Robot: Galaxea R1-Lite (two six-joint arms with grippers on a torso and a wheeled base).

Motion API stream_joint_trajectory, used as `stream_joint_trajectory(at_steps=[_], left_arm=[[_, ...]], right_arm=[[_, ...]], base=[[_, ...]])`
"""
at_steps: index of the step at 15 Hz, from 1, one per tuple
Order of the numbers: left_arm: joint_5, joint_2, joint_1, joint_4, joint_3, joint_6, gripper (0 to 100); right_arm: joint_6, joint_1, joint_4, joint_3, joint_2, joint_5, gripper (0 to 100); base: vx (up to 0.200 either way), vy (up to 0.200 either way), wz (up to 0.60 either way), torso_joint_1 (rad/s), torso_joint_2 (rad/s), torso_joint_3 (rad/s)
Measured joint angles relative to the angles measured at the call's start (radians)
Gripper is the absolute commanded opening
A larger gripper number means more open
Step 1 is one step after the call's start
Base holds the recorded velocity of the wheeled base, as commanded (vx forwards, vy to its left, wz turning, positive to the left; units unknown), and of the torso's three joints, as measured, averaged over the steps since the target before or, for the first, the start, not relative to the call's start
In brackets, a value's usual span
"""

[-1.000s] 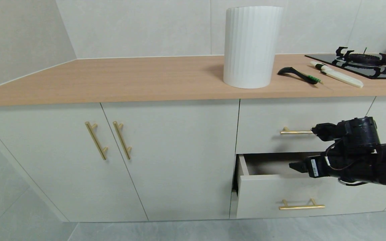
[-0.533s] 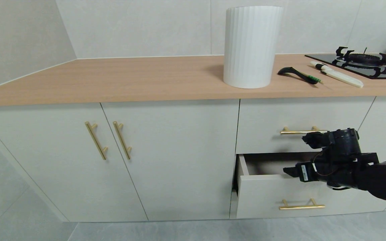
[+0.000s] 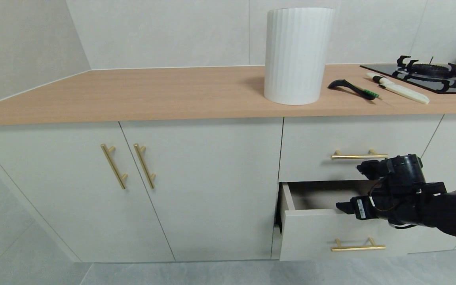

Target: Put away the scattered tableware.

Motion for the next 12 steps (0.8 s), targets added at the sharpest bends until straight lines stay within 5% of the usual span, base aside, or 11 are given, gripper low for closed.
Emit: stream_joint_trajectory(at_steps=[7, 12], left_arm=[[0.000, 0.000, 0.000, 0.000, 0.000, 0.000, 100], [0.000, 0.000, 0.000, 0.000, 0.000, 0.000, 100]], right_arm=[[-0.003, 0.007, 0.186, -0.019, -0.036, -0.003, 100], [-0.003, 0.017, 0.521, -0.091, -0.077, -0.002, 100]], base=[[0.000, 0.000, 0.00, 0.000, 0.00, 0.000], [0.000, 0.000, 0.00, 0.000, 0.00, 0.000]])
